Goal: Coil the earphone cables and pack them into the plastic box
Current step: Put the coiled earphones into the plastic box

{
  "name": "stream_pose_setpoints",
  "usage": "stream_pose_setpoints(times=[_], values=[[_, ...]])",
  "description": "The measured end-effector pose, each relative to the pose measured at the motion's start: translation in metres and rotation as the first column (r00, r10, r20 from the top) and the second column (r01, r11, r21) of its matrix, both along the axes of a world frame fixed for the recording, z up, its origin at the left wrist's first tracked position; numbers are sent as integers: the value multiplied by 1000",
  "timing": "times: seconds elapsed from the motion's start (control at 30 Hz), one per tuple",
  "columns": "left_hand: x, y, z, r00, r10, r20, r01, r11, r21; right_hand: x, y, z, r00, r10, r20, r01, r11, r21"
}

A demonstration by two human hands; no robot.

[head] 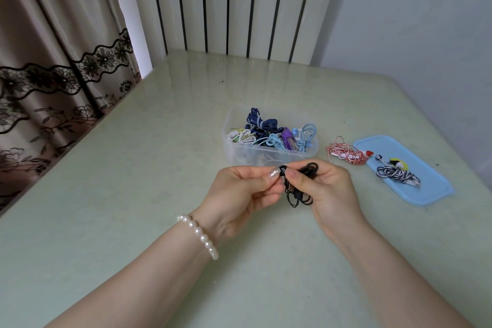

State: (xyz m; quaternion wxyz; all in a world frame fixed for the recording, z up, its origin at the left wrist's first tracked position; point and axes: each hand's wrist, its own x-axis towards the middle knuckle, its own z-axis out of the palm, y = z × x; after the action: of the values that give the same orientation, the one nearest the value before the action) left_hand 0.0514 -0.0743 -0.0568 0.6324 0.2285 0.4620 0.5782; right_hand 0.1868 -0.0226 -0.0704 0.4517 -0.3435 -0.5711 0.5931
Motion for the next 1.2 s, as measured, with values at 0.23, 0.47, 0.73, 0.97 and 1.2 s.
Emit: stream_pose_setpoints(times=[0.23,0.47,0.73,0.97,1.2], values=[[-2,2,2,984,-81,160,94,993,-75,0,0,4,1000,9,-2,-9,999,47],[-5,4,-1,982,93,-163,-66,984,165,-4,-1,6,989,6,-150,-44,966,-254],[0,4,-2,969,115,-219,-71,978,198,-6,0,0,995,25,-98,-53,955,-291],[-2,5,-4,962,84,-261,-33,980,196,-7,-2,-1,998,7,-58,-24,949,-315],[-11,7,-5,961,93,-261,-36,976,214,-2,4,2,992,5,-129,-70,862,-502]])
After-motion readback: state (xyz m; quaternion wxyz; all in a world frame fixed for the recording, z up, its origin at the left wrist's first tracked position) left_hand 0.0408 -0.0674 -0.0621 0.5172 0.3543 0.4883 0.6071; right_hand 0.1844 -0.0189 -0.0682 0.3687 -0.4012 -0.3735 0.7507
